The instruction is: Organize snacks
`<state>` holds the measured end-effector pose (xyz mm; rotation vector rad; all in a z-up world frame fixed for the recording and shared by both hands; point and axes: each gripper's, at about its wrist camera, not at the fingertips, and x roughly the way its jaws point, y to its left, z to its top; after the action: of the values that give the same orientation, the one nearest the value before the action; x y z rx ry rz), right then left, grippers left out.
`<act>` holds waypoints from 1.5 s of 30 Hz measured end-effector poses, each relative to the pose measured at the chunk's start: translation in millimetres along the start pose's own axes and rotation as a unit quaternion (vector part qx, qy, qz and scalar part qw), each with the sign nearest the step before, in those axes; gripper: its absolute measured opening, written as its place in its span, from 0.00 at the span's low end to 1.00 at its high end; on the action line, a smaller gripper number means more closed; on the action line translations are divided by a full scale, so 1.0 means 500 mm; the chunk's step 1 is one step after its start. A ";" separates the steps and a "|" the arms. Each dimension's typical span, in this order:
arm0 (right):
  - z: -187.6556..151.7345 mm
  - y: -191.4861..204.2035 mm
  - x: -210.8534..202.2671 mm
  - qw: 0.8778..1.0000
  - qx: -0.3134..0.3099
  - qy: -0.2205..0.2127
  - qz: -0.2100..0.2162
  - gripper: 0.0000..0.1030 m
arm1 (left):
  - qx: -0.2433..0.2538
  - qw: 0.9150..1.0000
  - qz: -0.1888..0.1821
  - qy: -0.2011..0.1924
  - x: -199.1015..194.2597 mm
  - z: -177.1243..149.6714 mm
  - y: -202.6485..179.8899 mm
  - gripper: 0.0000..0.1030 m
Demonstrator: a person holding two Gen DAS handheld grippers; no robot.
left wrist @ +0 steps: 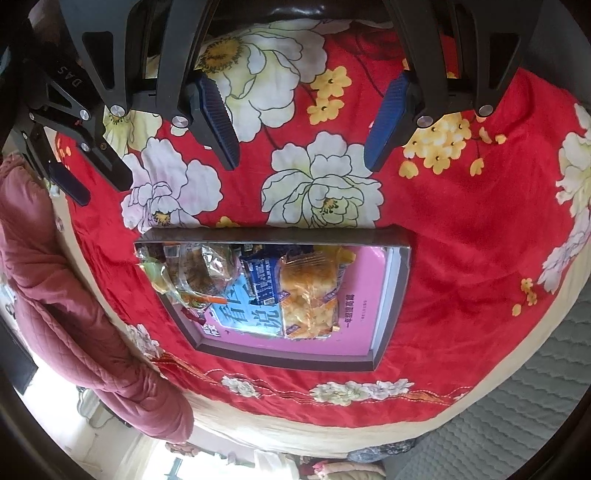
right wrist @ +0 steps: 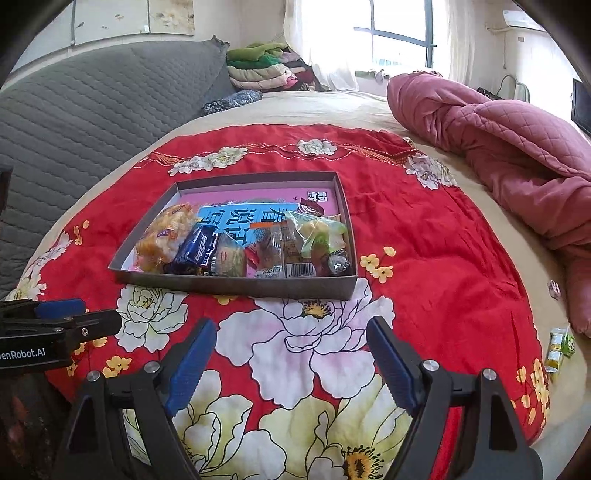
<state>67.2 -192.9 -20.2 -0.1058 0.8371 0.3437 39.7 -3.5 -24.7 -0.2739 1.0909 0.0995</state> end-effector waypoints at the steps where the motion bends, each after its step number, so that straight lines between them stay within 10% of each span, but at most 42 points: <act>1: 0.000 -0.001 0.000 1.000 0.000 0.000 0.000 0.80 | -0.001 1.000 0.000 -0.001 -0.001 0.000 0.001 0.69; 45: 0.002 -0.007 -0.005 1.000 0.014 -0.013 0.002 0.81 | 0.008 0.999 0.034 -0.020 -0.021 0.003 0.004 0.69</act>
<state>67.6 -196.7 -17.9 -0.0731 0.8169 0.3368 35.7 -0.4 -15.0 -0.2199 1.0613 0.1553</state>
